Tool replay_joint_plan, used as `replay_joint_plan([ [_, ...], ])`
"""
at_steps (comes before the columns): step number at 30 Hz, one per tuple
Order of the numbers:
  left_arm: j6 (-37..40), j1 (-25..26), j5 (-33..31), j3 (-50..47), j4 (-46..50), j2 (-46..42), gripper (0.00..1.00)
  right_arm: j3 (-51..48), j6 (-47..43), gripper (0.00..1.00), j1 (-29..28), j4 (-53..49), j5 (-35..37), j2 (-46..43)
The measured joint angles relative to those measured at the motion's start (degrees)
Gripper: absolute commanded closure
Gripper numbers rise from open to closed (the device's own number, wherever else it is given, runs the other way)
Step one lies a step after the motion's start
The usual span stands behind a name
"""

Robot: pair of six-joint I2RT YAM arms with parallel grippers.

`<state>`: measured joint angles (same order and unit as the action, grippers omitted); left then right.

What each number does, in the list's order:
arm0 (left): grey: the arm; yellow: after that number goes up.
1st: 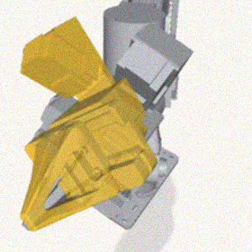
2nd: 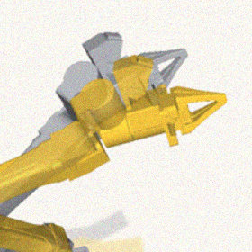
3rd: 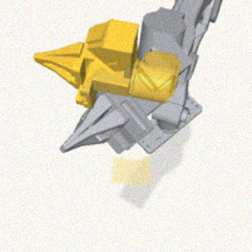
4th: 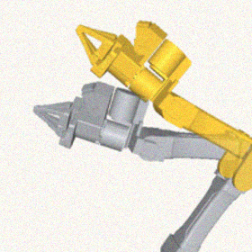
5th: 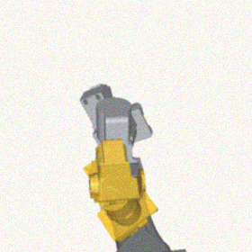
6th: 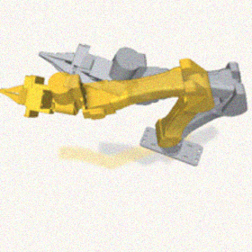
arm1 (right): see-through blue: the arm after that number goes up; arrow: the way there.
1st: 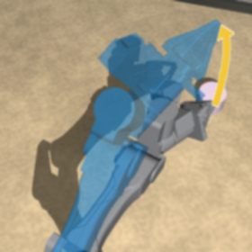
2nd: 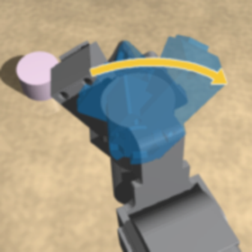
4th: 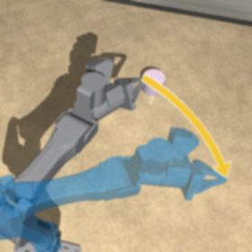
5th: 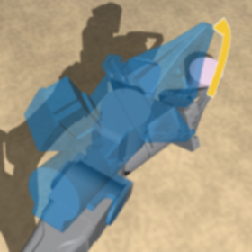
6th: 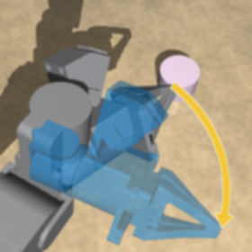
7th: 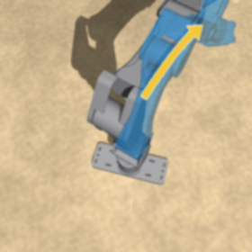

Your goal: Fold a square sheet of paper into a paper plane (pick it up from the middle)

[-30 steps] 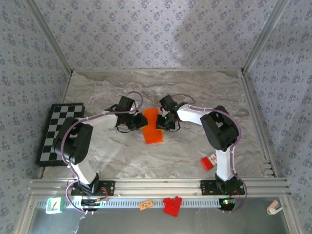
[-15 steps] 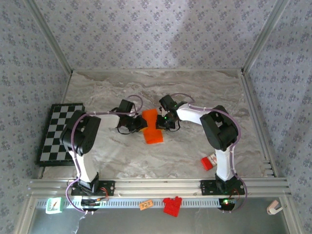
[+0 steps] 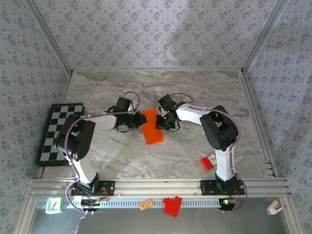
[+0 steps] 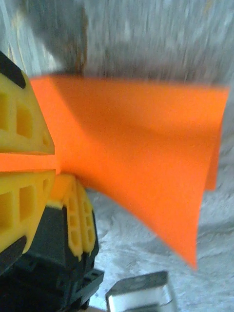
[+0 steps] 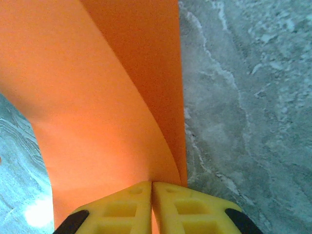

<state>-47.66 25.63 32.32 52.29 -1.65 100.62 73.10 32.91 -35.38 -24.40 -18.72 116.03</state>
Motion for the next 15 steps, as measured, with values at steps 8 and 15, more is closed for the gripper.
replay_joint_plan([
  [8, 1.84, -0.17, -1.57, 6.16, 1.77, 7.54, 0.84, 0.09, -0.48, 0.86, -0.04, -0.07, 0.09, 0.02],
  [15, 6.43, -4.2, -1.92, 6.84, 4.92, 8.92, 0.84, 0.07, -1.05, 0.86, -0.04, -0.07, 0.09, 0.02],
])
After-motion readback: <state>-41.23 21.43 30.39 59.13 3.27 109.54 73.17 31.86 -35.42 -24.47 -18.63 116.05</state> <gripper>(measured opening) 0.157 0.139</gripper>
